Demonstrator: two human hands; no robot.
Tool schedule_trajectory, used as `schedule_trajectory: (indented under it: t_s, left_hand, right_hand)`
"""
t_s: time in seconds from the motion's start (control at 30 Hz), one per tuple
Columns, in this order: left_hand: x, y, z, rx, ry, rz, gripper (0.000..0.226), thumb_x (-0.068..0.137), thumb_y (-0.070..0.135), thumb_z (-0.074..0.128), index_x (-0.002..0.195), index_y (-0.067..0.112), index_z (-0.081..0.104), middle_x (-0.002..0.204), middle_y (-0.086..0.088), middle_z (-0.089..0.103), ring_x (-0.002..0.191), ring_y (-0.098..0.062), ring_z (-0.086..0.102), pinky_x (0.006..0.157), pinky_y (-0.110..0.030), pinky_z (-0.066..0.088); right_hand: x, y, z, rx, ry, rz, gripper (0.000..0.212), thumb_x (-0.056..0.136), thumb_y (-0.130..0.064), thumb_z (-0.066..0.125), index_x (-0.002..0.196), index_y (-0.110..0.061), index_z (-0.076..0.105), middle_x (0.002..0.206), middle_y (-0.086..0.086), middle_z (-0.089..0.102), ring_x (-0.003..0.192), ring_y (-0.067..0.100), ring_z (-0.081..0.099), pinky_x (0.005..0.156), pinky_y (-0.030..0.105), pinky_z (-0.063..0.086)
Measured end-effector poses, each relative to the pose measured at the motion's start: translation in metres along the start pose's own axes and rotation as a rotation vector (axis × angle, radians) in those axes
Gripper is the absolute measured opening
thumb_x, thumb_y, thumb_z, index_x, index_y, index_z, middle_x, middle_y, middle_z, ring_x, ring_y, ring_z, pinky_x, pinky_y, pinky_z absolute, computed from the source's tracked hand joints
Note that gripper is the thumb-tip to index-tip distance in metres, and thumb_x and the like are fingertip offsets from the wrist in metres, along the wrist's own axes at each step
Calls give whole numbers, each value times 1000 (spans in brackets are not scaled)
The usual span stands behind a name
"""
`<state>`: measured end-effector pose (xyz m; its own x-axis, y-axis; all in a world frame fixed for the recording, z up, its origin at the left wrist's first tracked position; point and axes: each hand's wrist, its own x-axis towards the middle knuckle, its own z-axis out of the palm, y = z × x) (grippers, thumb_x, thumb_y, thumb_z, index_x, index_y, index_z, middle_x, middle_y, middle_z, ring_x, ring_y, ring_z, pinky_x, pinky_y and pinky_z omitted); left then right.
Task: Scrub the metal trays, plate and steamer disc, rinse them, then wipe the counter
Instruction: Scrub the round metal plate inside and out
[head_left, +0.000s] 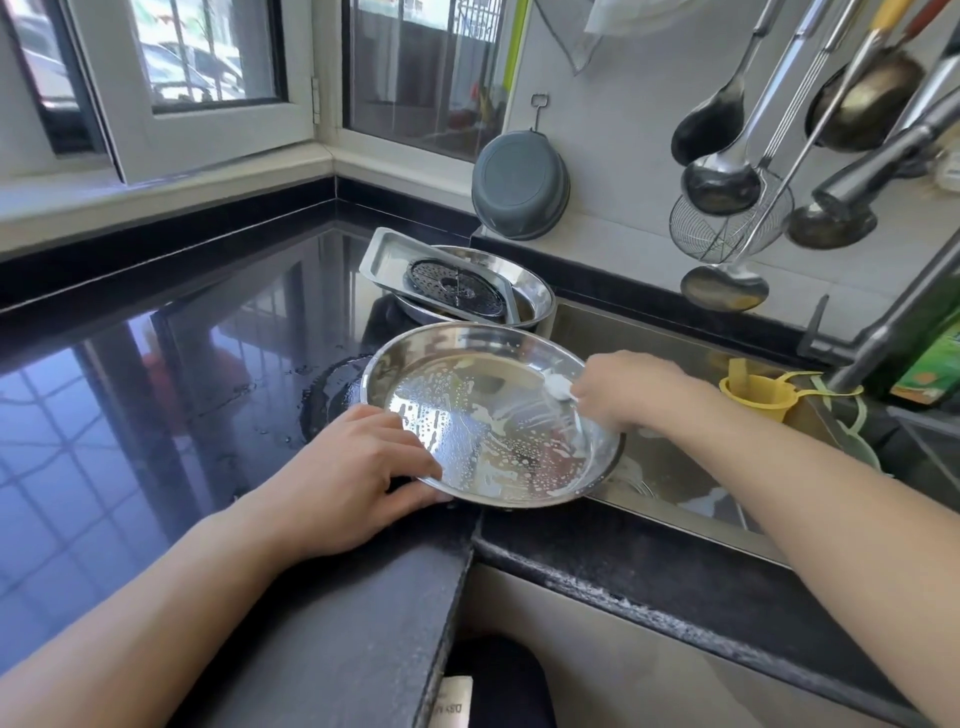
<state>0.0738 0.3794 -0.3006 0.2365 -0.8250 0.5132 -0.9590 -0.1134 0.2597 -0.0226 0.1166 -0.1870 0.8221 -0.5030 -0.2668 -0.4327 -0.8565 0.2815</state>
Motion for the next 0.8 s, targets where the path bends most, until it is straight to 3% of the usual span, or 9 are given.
schedule_trajectory:
  t_s: [0.1, 0.2, 0.37, 0.5, 0.57, 0.63, 0.7, 0.8]
  left_hand:
    - [-1, -1, 0, -9, 8, -2, 37, 98, 64, 49, 97, 39, 76, 90, 21, 71, 85, -2, 57, 95, -26, 37]
    - [-1, -1, -1, -18, 10, -5, 38, 98, 66, 49, 97, 40, 76, 89, 22, 71, 84, 1, 54, 95, -25, 37]
    - [1, 0, 1, -55, 11, -42, 43, 96, 73, 46, 98, 43, 76, 90, 27, 70, 85, 5, 51, 96, -27, 38]
    - [0, -1, 0, -65, -15, -53, 43, 94, 76, 45, 101, 45, 76, 92, 28, 70, 88, 4, 53, 99, -28, 37]
    - [1, -2, 0, -64, -17, -61, 45, 94, 76, 45, 101, 45, 76, 95, 29, 71, 91, 5, 53, 101, -28, 35]
    - [1, -2, 1, -67, -23, -71, 44, 93, 76, 46, 101, 46, 77, 97, 30, 72, 92, 5, 54, 102, -28, 35]
    - [0, -1, 1, -73, -27, -74, 43, 92, 76, 47, 101, 46, 77, 98, 30, 72, 93, 3, 56, 102, -29, 36]
    - [0, -1, 0, -78, -19, -68, 41, 92, 75, 49, 101, 46, 77, 98, 31, 71, 93, 4, 56, 101, -27, 34]
  right_hand:
    - [1, -5, 9, -14, -10, -47, 22, 94, -12, 45, 106, -13, 62, 86, 1, 54, 69, 18, 54, 55, 33, 40]
    - [-15, -15, 5, -17, -90, -188, 30, 100, -10, 36, 95, -26, 60, 84, -3, 51, 71, 22, 50, 57, 32, 39]
    - [10, 6, 10, -5, 22, -36, 26, 95, -17, 42, 106, -15, 66, 93, 3, 61, 76, 22, 59, 60, 32, 44]
    - [-10, -19, 8, 80, -32, -244, 38, 104, -20, 38, 130, -26, 64, 91, -3, 60, 68, 16, 53, 55, 32, 42]
    - [-16, -22, 3, 106, -70, -321, 38, 105, -22, 37, 129, -31, 65, 94, -4, 64, 66, 16, 53, 59, 34, 45]
    - [1, -12, 3, 9, 8, -225, 30, 102, -19, 40, 114, -24, 67, 95, 0, 63, 70, 16, 56, 59, 35, 47]
    - [11, -1, 6, -14, 90, -83, 27, 98, -20, 43, 113, -18, 66, 89, 0, 58, 75, 18, 58, 59, 34, 45]
    - [6, -9, 7, -6, 44, -158, 35, 100, -23, 40, 123, -19, 66, 90, 1, 58, 74, 17, 57, 57, 32, 45]
